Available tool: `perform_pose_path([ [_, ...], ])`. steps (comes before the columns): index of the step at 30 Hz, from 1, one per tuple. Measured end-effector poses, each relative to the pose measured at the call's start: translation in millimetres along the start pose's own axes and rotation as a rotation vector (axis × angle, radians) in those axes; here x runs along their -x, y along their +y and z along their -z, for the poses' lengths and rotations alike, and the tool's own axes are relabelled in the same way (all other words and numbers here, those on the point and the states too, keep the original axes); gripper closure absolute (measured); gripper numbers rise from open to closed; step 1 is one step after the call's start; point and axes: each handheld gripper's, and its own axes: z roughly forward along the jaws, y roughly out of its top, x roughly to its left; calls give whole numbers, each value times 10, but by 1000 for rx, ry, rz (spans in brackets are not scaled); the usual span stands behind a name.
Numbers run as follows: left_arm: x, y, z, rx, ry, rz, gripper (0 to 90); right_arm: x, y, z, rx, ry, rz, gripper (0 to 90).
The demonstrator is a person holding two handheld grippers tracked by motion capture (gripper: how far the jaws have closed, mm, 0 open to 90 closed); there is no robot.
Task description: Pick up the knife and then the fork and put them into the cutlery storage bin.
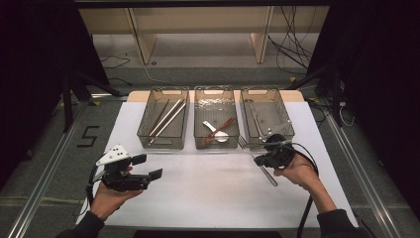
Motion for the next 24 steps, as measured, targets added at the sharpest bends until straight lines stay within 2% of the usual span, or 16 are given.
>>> perform_pose_path([
  [9,18,-9,-15,-11,-10,-19,163,78,-27,118,53,-23,-30,858],
  [24,16,-14,-12,-3,-14,-17,163,209,-19,254,119,-52,-80,859],
])
